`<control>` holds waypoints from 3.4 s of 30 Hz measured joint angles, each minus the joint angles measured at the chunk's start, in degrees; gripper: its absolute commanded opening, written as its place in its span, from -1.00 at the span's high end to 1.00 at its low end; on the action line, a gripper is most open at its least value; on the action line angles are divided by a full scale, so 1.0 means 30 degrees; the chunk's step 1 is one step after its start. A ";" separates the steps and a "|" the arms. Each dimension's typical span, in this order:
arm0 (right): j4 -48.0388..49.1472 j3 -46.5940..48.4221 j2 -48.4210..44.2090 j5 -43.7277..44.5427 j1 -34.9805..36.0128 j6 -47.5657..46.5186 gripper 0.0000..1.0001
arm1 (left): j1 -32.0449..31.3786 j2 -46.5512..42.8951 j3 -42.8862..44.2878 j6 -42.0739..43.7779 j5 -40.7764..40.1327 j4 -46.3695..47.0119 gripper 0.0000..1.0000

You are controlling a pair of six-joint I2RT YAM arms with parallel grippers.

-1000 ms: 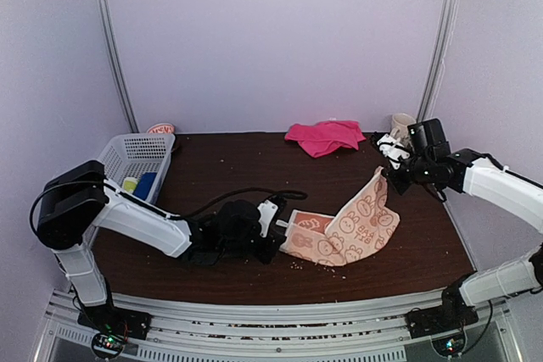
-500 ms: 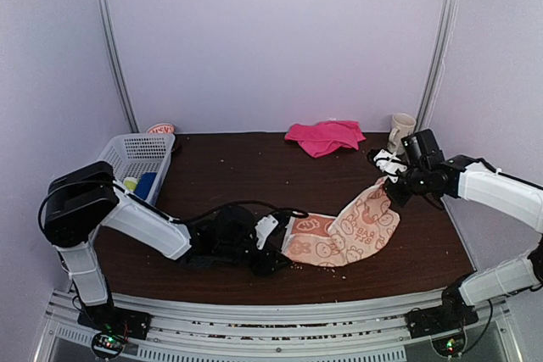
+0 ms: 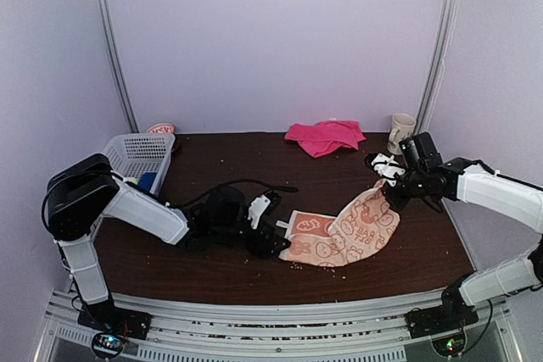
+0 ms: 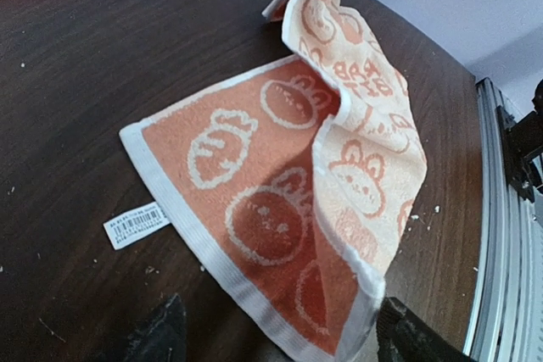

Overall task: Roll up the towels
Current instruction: Adjust the towel at the center of the board, then pick up the towel from the center of the board, then flatten out the towel at the center of the board.

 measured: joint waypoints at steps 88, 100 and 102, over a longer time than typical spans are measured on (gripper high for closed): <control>-1.6946 1.1089 -0.2455 -0.5821 -0.0707 -1.3347 1.00 | -0.0291 -2.2309 -0.2572 0.6557 -0.7082 -0.8357 1.00; -1.2662 1.0076 0.2084 -0.3468 -0.0758 -0.8757 1.00 | 0.0845 -1.7260 -0.2747 0.4124 -1.1154 -0.8058 1.00; -1.1373 1.0644 0.4743 -0.2433 -0.0889 -0.7817 1.00 | 0.2215 -1.5387 -0.2696 0.3672 -1.1227 -0.7650 1.00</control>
